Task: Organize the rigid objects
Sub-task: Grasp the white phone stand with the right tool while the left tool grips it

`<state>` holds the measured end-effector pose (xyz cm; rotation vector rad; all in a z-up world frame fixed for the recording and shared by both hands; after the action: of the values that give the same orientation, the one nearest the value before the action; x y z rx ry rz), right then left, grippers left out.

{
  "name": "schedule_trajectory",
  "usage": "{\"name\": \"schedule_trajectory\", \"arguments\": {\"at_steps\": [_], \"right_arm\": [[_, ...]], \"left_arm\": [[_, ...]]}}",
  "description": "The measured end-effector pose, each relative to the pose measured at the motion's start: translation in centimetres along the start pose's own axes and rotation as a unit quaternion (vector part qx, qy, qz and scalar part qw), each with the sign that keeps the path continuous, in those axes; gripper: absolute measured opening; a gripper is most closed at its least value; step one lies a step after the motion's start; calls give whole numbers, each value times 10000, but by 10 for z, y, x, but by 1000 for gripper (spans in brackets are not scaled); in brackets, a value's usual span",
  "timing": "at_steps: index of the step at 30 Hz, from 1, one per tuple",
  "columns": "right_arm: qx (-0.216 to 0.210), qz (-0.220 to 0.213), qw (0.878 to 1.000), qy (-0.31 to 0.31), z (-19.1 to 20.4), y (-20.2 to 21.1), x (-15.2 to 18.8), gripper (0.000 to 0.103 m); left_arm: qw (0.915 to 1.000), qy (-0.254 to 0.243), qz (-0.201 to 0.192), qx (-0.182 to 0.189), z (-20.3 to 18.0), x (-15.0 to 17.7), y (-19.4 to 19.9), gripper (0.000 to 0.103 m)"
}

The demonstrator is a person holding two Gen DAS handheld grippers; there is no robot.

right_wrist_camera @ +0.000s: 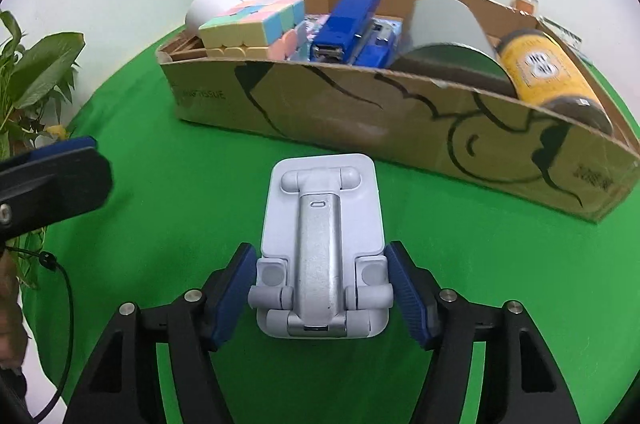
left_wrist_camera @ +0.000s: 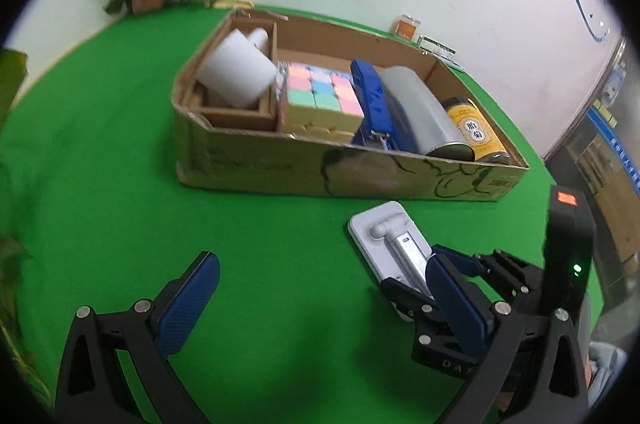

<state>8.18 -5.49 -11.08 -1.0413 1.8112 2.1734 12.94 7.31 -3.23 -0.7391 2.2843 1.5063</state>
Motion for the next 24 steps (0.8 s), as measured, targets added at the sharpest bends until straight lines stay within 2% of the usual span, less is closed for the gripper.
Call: {"name": "schedule_trajectory", "arguments": {"at_steps": [2, 4, 8, 10, 12, 13, 14, 16, 21, 24], "right_arm": [[-36, 99, 9998, -162, -1, 3, 6, 63], [-167, 184, 9989, -390, 0, 9, 12, 63], [-522, 263, 9968, -550, 9, 22, 25, 63], [-451, 215, 9976, -477, 16, 26, 30, 65], [-361, 100, 9986, -385, 22, 29, 35, 72], [-341, 79, 9990, -283, 27, 29, 37, 81], [-315, 69, 9993, -176, 29, 31, 39, 86], [-246, -39, 9997, 76, 35, 38, 42, 91], [-124, -71, 9995, 280, 46, 37, 43, 92], [-200, -1, 9997, 132, 44, 34, 43, 92]], "left_arm": [[9999, -53, 100, -129, -2, 3, -6, 102], [9994, -117, 328, -58, -6, 7, -12, 102], [9956, 132, 825, 428, -6, 19, -21, 102], [9894, 351, 1194, 750, -5, 28, -29, 102], [9837, 560, 1410, 965, -3, 33, -36, 102], [9818, 644, 1472, 1008, -1, 35, -39, 102], [9813, 670, 1493, 1015, -1, 37, -40, 102], [9810, 659, 1541, 979, 0, 40, -42, 102], [9752, 851, 1624, 1237, -3, 42, -44, 101], [9770, 843, 1570, 1171, -6, 41, -48, 101]]}}
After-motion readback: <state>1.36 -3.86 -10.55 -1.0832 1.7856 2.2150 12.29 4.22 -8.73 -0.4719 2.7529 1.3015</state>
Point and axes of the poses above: each gripper's, at about its wrist camera, not at the fingertips, and y roughly against the way its jaws point, z to its left, x to its underside, the point moved 2 cm from there along -y, roughly the way its jaws point, and after that the axes turned 14 degrees about y, right-handed, at the moved point
